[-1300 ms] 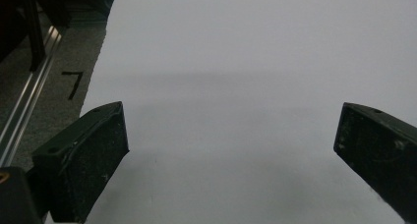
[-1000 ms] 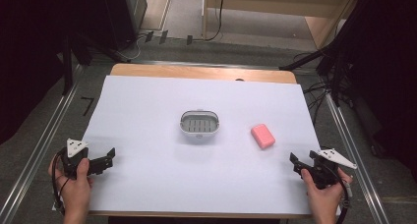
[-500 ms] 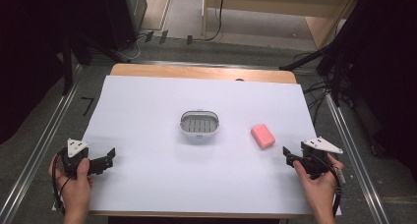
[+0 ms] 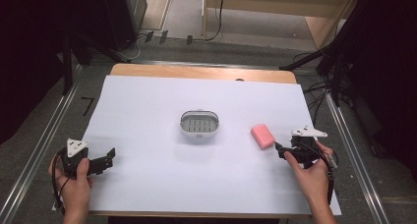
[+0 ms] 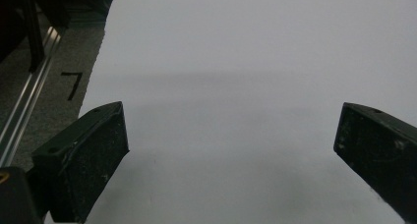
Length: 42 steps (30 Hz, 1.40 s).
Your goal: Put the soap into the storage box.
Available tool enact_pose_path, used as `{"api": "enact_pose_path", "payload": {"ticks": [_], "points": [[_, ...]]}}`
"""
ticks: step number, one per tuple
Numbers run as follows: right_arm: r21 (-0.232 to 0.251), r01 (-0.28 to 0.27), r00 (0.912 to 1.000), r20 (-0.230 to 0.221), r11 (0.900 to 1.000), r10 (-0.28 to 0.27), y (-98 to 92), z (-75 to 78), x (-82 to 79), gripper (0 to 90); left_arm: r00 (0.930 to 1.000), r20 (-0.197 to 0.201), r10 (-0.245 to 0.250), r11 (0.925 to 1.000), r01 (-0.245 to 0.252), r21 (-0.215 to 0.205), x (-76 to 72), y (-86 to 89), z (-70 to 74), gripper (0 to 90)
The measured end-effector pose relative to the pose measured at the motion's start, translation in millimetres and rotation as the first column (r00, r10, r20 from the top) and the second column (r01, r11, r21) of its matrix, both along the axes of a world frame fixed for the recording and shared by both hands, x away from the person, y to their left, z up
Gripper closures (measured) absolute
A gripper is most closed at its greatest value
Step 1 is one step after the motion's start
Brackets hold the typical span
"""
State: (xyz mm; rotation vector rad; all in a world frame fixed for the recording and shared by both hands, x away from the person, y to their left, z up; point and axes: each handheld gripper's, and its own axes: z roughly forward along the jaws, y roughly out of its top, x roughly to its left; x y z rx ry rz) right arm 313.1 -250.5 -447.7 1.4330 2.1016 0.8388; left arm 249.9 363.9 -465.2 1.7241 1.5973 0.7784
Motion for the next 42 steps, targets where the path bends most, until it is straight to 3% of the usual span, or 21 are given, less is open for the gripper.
{"api": "enact_pose_path", "payload": {"ticks": [12, 26, 42], "points": [[0.001, -0.013, 0.9987, -0.049, 1.000, 0.013, 11.8, 6.5, 13.6, 22.8, 1.0000, 0.000, -0.001, 1.0000, 0.001, 0.000, -0.1, 0.2, 0.0, 0.1], [0.010, -0.005, 0.9939, -0.110, 1.000, 0.006, 19.6, 13.2, 25.8, 21.4, 1.0000, 0.002, -0.001, 1.0000, 0.001, 0.000, 0.1, -0.1, -0.2, 0.1], [0.002, -0.007, 0.9817, -0.191, 1.000, 0.008, 34.6, 16.2, 41.3, 20.5, 1.0000, 0.001, -0.003, 1.0000, 0.003, 0.000, 0.2, -0.2, -0.3, 0.1]]}}
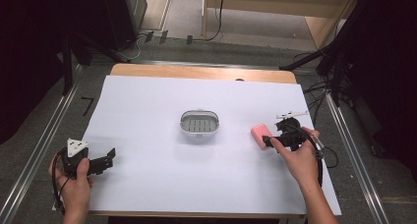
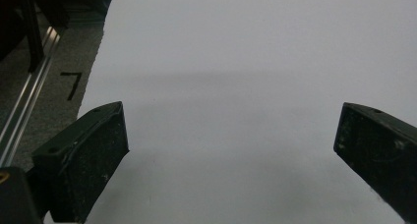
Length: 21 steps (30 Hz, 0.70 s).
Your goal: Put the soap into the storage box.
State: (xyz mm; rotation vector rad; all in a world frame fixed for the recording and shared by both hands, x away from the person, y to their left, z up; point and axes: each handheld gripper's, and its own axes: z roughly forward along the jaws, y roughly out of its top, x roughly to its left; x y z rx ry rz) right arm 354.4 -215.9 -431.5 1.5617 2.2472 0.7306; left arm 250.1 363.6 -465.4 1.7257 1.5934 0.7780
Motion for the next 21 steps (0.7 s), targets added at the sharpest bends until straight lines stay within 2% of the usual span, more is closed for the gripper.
{"api": "enact_pose_path", "payload": {"ticks": [6, 9, 14, 21], "points": [[0.000, -0.006, 0.9997, -0.025, 1.000, 0.006, 4.9, -0.7, 4.2, 19.8, 1.0000, -0.001, -0.001, 1.0000, 0.001, 0.000, 0.1, 0.1, 0.0, 0.1], [-0.018, -0.014, 0.9991, -0.041, 1.000, 0.014, 7.9, -2.1, 6.1, 19.4, 1.0000, -0.001, -0.001, 1.0000, 0.001, -0.001, 0.1, 0.1, 0.0, 0.1], [-0.012, -0.024, 0.9972, -0.070, 1.000, 0.023, 12.4, -4.3, 10.4, 18.8, 1.0000, -0.004, 0.001, 1.0000, -0.001, 0.000, 0.2, 0.0, 0.1, 0.1], [-0.021, -0.010, 0.9946, -0.103, 1.000, 0.008, 15.8, -7.4, 15.0, 18.9, 1.0000, -0.004, -0.001, 1.0000, 0.001, 0.001, 0.3, 0.0, 0.0, 0.1]]}}
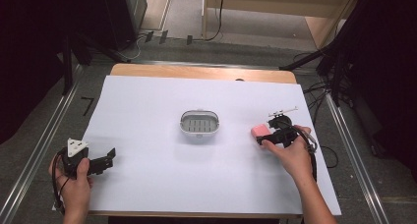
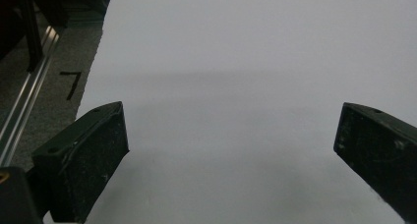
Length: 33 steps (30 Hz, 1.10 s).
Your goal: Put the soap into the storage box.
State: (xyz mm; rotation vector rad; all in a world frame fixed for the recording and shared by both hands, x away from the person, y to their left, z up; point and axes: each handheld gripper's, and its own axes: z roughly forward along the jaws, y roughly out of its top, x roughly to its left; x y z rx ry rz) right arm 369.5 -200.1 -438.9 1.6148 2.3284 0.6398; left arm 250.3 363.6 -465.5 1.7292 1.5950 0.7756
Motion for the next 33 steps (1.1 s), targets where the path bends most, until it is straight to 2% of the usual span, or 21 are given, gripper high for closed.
{"api": "enact_pose_path", "payload": {"ticks": [3, 6, 17, 18, 27, 31, 32, 33], "points": [[-0.002, 0.004, 1.0000, -0.005, 1.000, -0.004, 1.8, -0.1, 2.2, 20.6, 1.0000, -0.001, 0.000, 1.0000, 0.000, 0.000, 0.1, 0.0, 0.0, 0.1], [-0.009, -0.021, 0.9998, -0.007, 1.000, 0.021, 3.6, -0.8, 4.0, 27.1, 1.0000, -0.001, 0.000, 1.0000, 0.000, -0.001, 0.1, 0.0, 0.0, 0.1], [-0.028, -0.028, 0.9988, -0.041, 0.999, 0.027, 8.3, -7.9, 11.2, 29.9, 1.0000, -0.003, -0.001, 1.0000, 0.001, 0.002, 0.1, -0.1, 0.0, 0.1], [-0.021, -0.025, 0.9988, -0.044, 0.999, 0.024, 9.2, -8.6, 12.1, 34.4, 1.0000, -0.003, -0.001, 1.0000, 0.001, 0.002, 0.1, -0.1, 0.1, 0.1], [-0.023, -0.028, 0.9979, -0.059, 0.999, 0.027, 11.2, -12.0, 14.6, 37.3, 1.0000, -0.002, -0.003, 1.0000, 0.003, 0.003, 0.2, -0.2, 0.0, 0.1], [-0.035, -0.047, 0.9961, -0.076, 0.998, 0.045, 11.3, -13.4, 16.0, 38.0, 1.0000, -0.003, -0.003, 1.0000, 0.003, 0.003, 0.3, -0.3, 0.0, 0.1], [-0.039, -0.078, 0.9942, -0.077, 0.996, 0.075, 10.5, -13.9, 15.5, 38.2, 1.0000, -0.003, -0.003, 1.0000, 0.003, 0.003, 0.3, -0.3, -0.1, 0.1], [-0.039, -0.078, 0.9942, -0.077, 0.996, 0.075, 10.5, -13.9, 15.5, 38.2, 1.0000, -0.002, -0.003, 1.0000, 0.003, 0.004, 0.3, -0.3, -0.1, 0.1]]}}
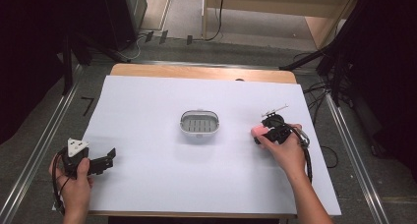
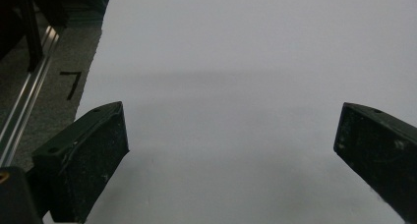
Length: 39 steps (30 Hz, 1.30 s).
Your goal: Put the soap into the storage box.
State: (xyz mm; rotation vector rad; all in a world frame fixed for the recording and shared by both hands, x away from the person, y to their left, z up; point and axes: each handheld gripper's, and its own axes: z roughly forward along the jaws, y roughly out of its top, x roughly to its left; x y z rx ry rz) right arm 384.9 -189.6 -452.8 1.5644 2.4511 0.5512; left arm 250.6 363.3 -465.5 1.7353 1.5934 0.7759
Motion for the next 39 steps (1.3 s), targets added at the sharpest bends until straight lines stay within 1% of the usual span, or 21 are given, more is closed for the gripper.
{"api": "enact_pose_path", "payload": {"ticks": [8, 10, 11, 13, 16, 17, 18, 20, 23, 24, 25, 29, 31, 32, 33, 35, 39], "points": [[-0.002, -0.016, 0.9999, 0.004, 1.000, 0.016, -0.9, 0.2, 0.1, 38.7, 1.0000, 0.001, 0.000, 1.0000, 0.000, 0.000, 0.0, -0.1, 0.0, 0.1], [-0.007, -0.023, 0.9997, 0.011, 1.000, 0.023, -1.6, 0.3, -0.2, 38.7, 1.0000, 0.000, -0.001, 1.0000, 0.001, 0.000, 0.0, 0.0, 0.0, 0.1], [-0.005, -0.033, 0.9993, 0.015, 0.999, 0.033, -2.8, 1.0, -0.5, 38.7, 1.0000, -0.001, -0.001, 1.0000, 0.001, 0.001, 0.0, -0.1, 0.1, 0.1], [-0.002, -0.037, 0.9991, 0.022, 0.999, 0.037, -2.7, 1.6, -0.9, 38.8, 1.0000, 0.000, -0.002, 1.0000, 0.002, 0.001, 0.1, -0.2, -0.1, 0.1], [-0.001, -0.057, 0.9976, 0.039, 0.998, 0.057, -2.4, 4.6, -1.5, 38.8, 1.0000, -0.001, -0.003, 1.0000, 0.003, 0.001, 0.2, -0.2, -0.1, 0.1], [-0.006, -0.080, 0.9960, 0.040, 0.997, 0.080, -1.1, 7.9, -1.6, 38.8, 1.0000, -0.002, -0.003, 1.0000, 0.003, 0.001, 0.1, -0.2, 0.0, 0.1], [-0.008, -0.092, 0.9945, 0.050, 0.996, 0.092, -0.4, 9.4, -1.3, 38.8, 1.0000, -0.002, -0.004, 1.0000, 0.004, 0.002, 0.1, -0.2, 0.0, 0.1], [-0.006, -0.092, 0.9943, 0.055, 0.996, 0.092, 0.8, 11.1, -1.5, 38.8, 1.0000, -0.002, -0.002, 1.0000, 0.002, 0.003, 0.0, -0.3, 0.1, 0.1], [0.003, -0.119, 0.9909, 0.065, 0.993, 0.118, 3.0, 15.9, -0.8, 38.8, 1.0000, -0.002, -0.002, 1.0000, 0.002, 0.002, 0.0, -0.3, 0.1, 0.1], [0.011, -0.142, 0.9874, 0.072, 0.990, 0.141, 4.1, 17.2, -0.2, 38.8, 1.0000, -0.002, -0.002, 1.0000, 0.002, 0.002, 0.0, -0.2, 0.1, 0.1], [0.010, -0.145, 0.9874, 0.066, 0.989, 0.144, 5.4, 18.7, -0.5, 38.8, 1.0000, -0.001, -0.001, 1.0000, 0.001, 0.001, 0.0, -0.2, 0.0, 0.1], [0.009, -0.183, 0.9803, 0.077, 0.983, 0.181, 11.0, 24.0, 0.8, 38.8, 1.0000, -0.001, -0.001, 1.0000, 0.001, 0.000, 0.0, -0.1, 0.0, 0.1], [0.009, -0.199, 0.9758, 0.095, 0.980, 0.197, 13.7, 27.2, 1.9, 38.8, 1.0000, 0.000, -0.001, 1.0000, 0.001, -0.001, 0.0, 0.0, 0.0, 0.1], [0.014, -0.198, 0.9757, 0.098, 0.980, 0.196, 14.7, 28.3, 2.0, 38.8, 1.0000, 0.000, -0.002, 1.0000, 0.002, 0.000, 0.0, 0.1, 0.0, 0.1], [0.014, -0.222, 0.9700, 0.104, 0.975, 0.220, 17.8, 31.0, 2.8, 38.8, 1.0000, 0.000, -0.002, 1.0000, 0.002, 0.000, -0.1, 0.1, 0.1, 0.1], [0.011, -0.229, 0.9684, 0.105, 0.973, 0.227, 19.0, 31.9, 2.9, 38.8, 1.0000, 0.000, -0.001, 1.0000, 0.001, -0.001, 0.0, 0.1, 0.0, 0.1], [0.004, -0.281, 0.9534, 0.116, 0.960, 0.278, 25.8, 36.9, 3.6, 38.8, 1.0000, 0.000, -0.001, 1.0000, 0.001, -0.001, 0.0, 0.1, 0.0, 0.1]]}}
